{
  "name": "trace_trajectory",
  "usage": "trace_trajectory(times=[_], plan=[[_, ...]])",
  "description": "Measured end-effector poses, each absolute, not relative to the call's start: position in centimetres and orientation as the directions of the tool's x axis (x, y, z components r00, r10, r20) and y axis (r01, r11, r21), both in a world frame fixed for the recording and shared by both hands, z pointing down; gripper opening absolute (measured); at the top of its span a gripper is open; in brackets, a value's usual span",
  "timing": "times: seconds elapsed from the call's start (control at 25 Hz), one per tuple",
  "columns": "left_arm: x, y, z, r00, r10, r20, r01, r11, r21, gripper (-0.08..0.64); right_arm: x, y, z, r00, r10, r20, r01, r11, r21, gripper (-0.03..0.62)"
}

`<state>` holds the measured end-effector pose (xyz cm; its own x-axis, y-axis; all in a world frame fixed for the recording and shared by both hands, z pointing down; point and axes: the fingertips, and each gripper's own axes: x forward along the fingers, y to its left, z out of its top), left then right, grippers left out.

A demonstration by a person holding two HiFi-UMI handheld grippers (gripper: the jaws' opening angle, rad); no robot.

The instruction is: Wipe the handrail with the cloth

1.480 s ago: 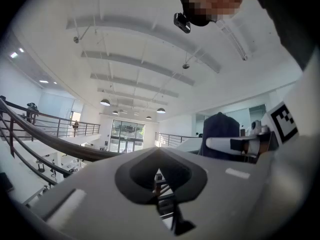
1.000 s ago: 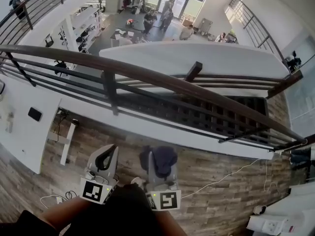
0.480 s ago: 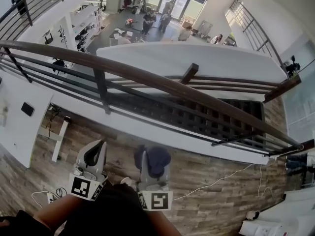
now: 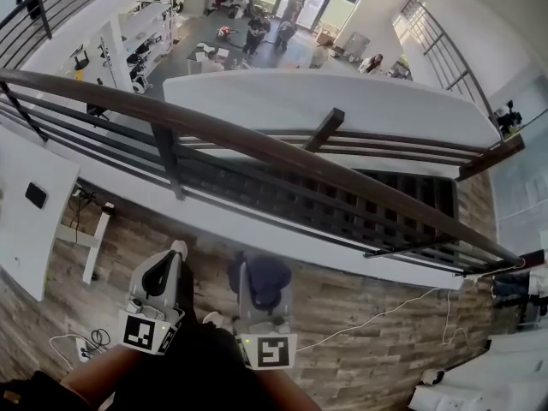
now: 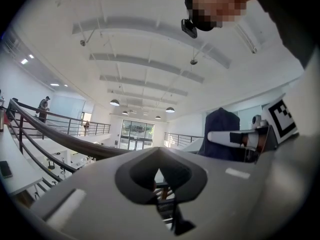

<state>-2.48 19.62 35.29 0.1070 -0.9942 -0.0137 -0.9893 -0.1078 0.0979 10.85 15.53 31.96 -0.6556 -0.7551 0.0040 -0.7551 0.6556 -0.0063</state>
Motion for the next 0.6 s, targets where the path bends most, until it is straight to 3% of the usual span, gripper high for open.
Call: trace_trajectory(times=[0.6], plan=[[-10.1, 6.0, 33.5, 0.185, -0.982, -0.025, -0.98, -0.186, 0.076, 0.0, 0.2, 2.3, 32.0, -0.625, -0.78, 0.022, -0.78, 0.626, 0.006, 0.066]])
